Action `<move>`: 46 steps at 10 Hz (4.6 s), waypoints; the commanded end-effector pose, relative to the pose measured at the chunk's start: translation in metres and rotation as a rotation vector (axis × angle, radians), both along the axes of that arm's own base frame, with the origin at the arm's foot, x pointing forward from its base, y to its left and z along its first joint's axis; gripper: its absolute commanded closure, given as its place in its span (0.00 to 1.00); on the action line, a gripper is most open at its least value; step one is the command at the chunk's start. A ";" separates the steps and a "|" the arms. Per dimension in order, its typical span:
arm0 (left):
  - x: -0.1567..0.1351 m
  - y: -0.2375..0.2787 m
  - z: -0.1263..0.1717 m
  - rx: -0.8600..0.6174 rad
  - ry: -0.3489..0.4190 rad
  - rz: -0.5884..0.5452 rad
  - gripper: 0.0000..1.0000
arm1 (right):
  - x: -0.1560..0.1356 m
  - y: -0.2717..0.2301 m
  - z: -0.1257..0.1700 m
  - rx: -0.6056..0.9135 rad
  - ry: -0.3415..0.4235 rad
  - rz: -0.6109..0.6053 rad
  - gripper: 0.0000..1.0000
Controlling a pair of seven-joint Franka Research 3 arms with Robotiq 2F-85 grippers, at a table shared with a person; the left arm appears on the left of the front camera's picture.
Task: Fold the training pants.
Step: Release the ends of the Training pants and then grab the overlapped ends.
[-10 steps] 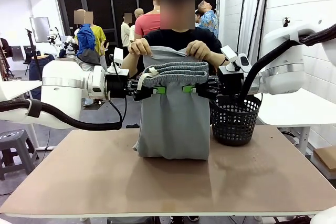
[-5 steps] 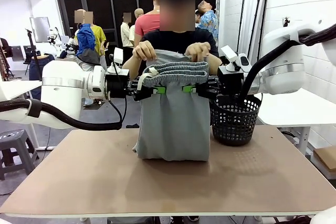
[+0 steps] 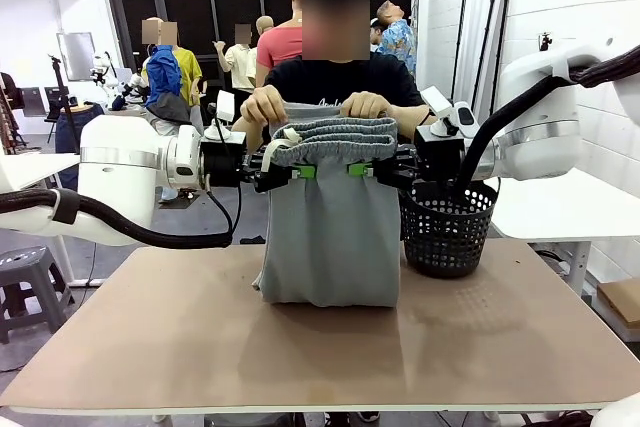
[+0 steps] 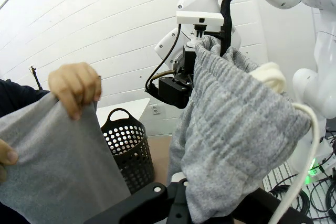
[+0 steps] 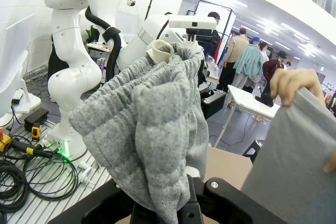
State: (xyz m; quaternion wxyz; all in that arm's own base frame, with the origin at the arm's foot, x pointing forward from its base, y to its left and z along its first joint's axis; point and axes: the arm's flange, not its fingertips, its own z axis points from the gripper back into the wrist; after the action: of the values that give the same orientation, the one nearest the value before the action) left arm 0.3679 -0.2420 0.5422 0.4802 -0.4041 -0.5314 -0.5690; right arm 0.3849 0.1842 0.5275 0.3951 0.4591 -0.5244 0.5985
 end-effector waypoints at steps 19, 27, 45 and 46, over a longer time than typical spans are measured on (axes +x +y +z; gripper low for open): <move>-0.003 0.000 0.002 -0.018 0.004 0.009 1.00 | -0.001 0.002 0.002 0.018 0.003 -0.002 1.00; -0.003 0.000 0.002 -0.018 0.004 0.009 1.00 | -0.001 0.002 0.002 0.018 0.003 -0.002 1.00; -0.003 0.000 0.002 -0.018 0.004 0.009 1.00 | -0.001 0.002 0.002 0.018 0.003 -0.002 1.00; -0.003 0.000 0.002 -0.018 0.004 0.009 1.00 | -0.001 0.002 0.002 0.018 0.003 -0.002 1.00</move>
State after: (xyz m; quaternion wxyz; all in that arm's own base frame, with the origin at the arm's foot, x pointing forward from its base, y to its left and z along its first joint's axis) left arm 0.3671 -0.2421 0.5424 0.4799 -0.4037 -0.5315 -0.5694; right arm 0.3850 0.1836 0.5280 0.3950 0.4590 -0.5254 0.5977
